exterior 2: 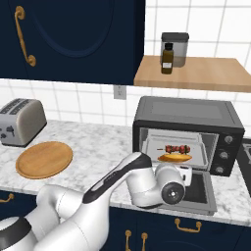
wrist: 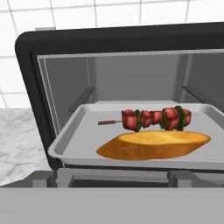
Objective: Pick up the kebab skewer and baguette bread, and place them inside the toaster oven. Close the toaster oven door and start by setting the timer.
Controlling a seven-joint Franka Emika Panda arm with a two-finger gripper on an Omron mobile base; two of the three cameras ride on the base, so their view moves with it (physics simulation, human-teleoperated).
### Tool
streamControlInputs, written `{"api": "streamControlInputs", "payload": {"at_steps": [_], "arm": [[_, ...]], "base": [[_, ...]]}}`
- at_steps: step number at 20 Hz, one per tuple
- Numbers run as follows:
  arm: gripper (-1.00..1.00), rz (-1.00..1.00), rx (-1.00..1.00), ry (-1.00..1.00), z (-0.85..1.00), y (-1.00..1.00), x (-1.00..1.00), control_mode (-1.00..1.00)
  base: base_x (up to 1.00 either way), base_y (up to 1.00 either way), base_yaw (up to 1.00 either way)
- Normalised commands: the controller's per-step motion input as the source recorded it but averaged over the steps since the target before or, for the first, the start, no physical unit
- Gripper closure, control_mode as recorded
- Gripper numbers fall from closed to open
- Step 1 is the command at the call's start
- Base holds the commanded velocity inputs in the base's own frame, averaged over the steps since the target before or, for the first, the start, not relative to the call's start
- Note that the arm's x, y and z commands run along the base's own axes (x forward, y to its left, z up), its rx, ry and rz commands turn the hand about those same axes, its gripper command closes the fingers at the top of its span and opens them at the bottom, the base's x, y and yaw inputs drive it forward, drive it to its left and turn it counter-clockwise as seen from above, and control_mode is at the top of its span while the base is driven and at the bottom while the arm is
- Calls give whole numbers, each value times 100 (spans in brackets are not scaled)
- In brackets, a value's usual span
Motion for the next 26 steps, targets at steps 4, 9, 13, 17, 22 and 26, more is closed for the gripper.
{"api": "streamControlInputs", "payload": {"at_steps": [4, 9, 13, 17, 22, 26], "arm": [[-100, 0, 0, 1, -12, 0, 1, -100], [-100, 0, 0, 2, -1, 0, 15, -100], [-100, -1, 0, 3, -2, 0, 28, -100], [-100, -2, 0, 4, -9, 0, 15, -100], [-100, 0, 0, 1, -21, -6, 0, -100], [-100, 0, 0, 1, 0, -6, 25, -100]], "base": [[0, 0, 0], [0, 0, 0], [0, 0, 0], [0, 0, 0], [0, 0, 0], [0, 0, 0]]}}
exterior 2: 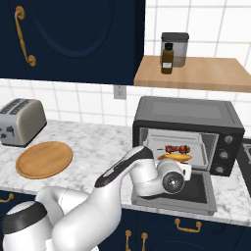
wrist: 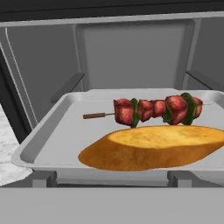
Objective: Pick up the kebab skewer and baguette bread, and place them inside the toaster oven. Close the toaster oven door and start by setting the timer.
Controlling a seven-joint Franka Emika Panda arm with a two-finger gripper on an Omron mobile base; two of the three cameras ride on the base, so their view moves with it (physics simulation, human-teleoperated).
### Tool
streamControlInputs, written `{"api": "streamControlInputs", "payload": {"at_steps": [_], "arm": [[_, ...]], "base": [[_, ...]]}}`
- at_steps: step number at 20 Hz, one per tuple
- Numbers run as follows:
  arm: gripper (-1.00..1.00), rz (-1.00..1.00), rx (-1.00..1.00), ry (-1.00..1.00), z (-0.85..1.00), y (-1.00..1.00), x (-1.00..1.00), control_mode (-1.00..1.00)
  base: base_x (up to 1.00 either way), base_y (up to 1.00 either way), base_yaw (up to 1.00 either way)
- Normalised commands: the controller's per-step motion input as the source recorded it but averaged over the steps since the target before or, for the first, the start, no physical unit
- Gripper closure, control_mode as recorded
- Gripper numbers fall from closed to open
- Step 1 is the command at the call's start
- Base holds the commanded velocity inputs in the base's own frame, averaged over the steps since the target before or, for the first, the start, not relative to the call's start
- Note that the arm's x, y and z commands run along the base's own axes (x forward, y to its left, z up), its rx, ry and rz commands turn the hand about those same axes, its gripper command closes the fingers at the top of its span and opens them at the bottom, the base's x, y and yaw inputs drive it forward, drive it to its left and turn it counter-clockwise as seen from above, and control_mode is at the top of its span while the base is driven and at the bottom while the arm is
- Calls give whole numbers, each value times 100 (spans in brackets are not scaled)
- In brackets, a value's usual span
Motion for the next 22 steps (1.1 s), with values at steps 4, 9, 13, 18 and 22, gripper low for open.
{"api": "streamControlInputs", "payload": {"at_steps": [4, 9, 13, 18, 22], "arm": [[-100, 0, 0, 2, 0, 0, 28, -100], [-100, 0, 0, 3, -1, 0, 22, -100], [-100, -1, 0, 2, -10, 0, 2, -100], [-100, 0, 0, 0, 9, 0, -39, -100], [-100, -3, 0, 0, 44, 0, -41, -100]], "base": [[0, 0, 0], [0, 0, 0], [0, 0, 0], [0, 0, 0], [0, 0, 0]]}}
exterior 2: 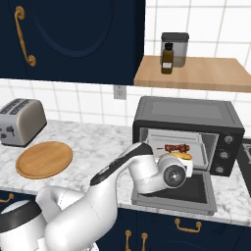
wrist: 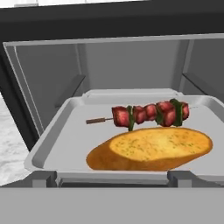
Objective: Pick up the kebab skewer and baguette bread, and place them inside the toaster oven. Close the toaster oven door and start by setting the timer.
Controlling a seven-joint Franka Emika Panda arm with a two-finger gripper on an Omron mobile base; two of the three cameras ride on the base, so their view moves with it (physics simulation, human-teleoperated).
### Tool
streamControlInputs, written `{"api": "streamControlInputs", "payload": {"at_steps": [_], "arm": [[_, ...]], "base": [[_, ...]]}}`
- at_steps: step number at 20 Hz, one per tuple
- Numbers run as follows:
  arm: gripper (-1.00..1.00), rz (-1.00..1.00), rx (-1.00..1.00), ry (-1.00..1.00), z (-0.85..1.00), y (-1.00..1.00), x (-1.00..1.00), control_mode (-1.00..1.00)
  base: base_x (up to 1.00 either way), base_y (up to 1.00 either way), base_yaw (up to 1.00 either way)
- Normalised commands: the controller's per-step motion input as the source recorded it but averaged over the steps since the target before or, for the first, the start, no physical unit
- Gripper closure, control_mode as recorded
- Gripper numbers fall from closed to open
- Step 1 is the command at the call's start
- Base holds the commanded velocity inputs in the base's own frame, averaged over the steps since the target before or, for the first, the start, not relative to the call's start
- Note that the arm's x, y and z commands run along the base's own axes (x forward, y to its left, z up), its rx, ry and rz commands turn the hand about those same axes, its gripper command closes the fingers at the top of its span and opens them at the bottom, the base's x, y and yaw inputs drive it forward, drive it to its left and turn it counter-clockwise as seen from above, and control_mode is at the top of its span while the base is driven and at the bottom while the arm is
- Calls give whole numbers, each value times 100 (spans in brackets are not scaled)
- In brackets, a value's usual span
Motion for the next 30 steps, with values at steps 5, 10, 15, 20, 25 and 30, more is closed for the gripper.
{"api": "streamControlInputs", "payload": {"at_steps": [5, 10, 15, 20, 25, 30], "arm": [[-100, -8, 0, 6, 6, 0, -3, -100], [-100, -4, -1, 3, -16, 0, 1, -100], [-100, 1, -1, 0, -26, -3, 1, -100], [-100, 6, 0, 0, -5, -10, 17, -100], [-100, 5, 0, 0, 0, -7, 32, -100], [-100, 5, 0, 0, 0, -4, 17, -100]], "base": [[0, 0, 0], [0, 0, 0], [0, 0, 0], [0, 0, 0], [0, 0, 0], [0, 0, 0]]}}
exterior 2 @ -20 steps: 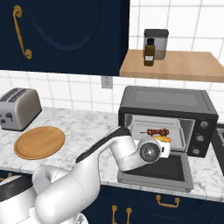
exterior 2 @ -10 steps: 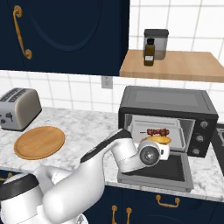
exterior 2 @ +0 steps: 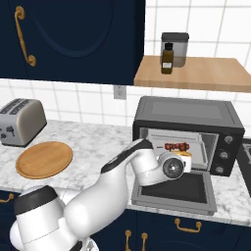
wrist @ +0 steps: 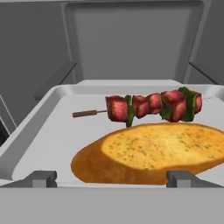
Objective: Pick up the kebab skewer and baguette bread, and place them inside the toaster oven. Close the toaster oven door and start by setting the timer.
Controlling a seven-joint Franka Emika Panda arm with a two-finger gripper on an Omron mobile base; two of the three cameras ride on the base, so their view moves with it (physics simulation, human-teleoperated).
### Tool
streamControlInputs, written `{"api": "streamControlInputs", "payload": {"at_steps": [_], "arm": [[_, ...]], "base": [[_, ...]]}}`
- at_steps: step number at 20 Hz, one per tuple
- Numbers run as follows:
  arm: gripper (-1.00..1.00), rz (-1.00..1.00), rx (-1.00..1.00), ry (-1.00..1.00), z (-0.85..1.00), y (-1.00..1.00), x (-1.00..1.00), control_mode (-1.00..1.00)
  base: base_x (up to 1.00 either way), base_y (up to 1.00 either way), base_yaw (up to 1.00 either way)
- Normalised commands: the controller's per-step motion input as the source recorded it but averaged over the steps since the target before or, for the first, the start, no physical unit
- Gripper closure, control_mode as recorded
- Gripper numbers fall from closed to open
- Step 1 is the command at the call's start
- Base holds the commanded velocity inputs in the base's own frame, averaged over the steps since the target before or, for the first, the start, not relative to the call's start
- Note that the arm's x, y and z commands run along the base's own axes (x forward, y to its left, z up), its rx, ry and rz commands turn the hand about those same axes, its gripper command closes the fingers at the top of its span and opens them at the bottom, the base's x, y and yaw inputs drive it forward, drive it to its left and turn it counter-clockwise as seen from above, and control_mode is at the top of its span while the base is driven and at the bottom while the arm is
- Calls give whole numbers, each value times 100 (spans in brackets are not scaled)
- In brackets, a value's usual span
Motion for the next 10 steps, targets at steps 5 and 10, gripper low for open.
{"api": "streamControlInputs", "payload": {"at_steps": [5, 10], "arm": [[-100, 0, 0, 1, -1, 0, 4, -100], [-100, 0, 0, 0, -17, 0, 3, -100]], "base": [[0, 0, 0], [0, 0, 0]]}}
